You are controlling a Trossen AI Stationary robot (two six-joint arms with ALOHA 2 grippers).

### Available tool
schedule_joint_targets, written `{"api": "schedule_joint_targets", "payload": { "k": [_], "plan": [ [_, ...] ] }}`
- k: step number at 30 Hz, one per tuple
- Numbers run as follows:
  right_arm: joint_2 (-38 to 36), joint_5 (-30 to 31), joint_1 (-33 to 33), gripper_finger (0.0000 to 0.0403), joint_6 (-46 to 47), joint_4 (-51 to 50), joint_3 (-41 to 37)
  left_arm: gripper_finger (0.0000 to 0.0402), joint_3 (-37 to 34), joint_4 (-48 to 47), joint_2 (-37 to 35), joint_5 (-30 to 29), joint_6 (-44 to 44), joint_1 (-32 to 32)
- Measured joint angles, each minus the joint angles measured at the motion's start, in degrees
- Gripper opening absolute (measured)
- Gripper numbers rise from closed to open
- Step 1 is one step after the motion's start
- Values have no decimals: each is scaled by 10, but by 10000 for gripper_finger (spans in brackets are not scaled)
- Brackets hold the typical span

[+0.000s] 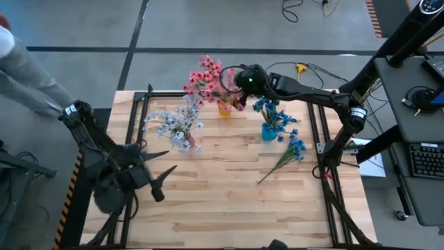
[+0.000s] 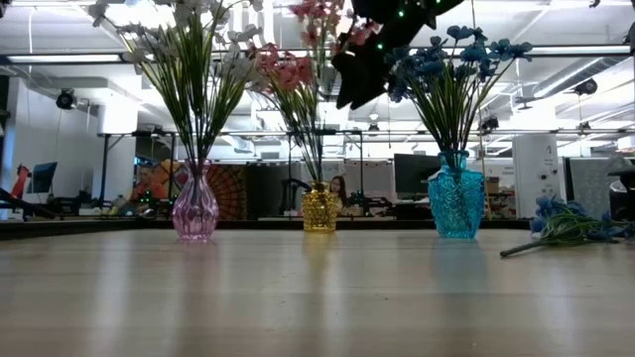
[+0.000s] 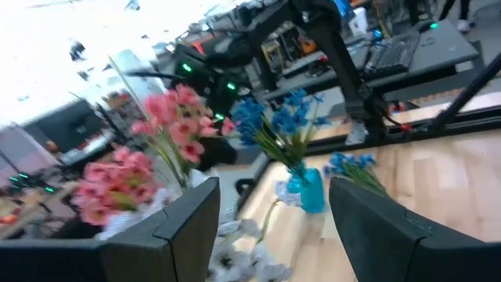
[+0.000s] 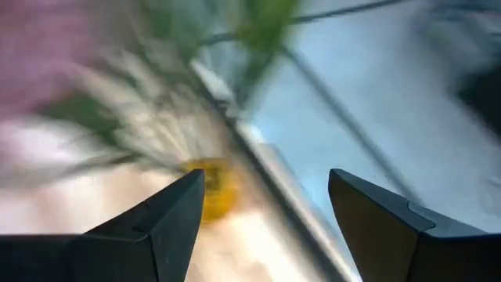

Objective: Sort flowers into vase by color
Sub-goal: Put the pink flowers into the yellow vase

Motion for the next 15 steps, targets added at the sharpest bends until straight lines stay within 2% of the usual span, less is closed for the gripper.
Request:
{"api": "schedule_joint_targets", "payload": {
  "k": [2, 4, 7, 9, 13, 15],
  "plan": [
    [0, 19, 3, 263, 3, 5, 1, 223, 0, 16, 0, 38, 8, 31],
    [0, -10, 4, 263, 3, 8, 2, 223, 0, 46, 4, 58, 23, 69],
    [2, -15, 4, 265, 1, 11, 2, 223, 0, 88, 19, 70, 57, 127],
    [2, -11, 3, 264, -3, 14, 2, 223, 0, 132, 31, 108, 103, 157],
    [4, -10, 3, 259, -8, 15, 1, 223, 0, 277, 46, 219, 230, 203],
    [4, -10, 4, 258, -11, 15, 1, 223, 0, 329, 50, 240, 286, 221]
  ]
}}
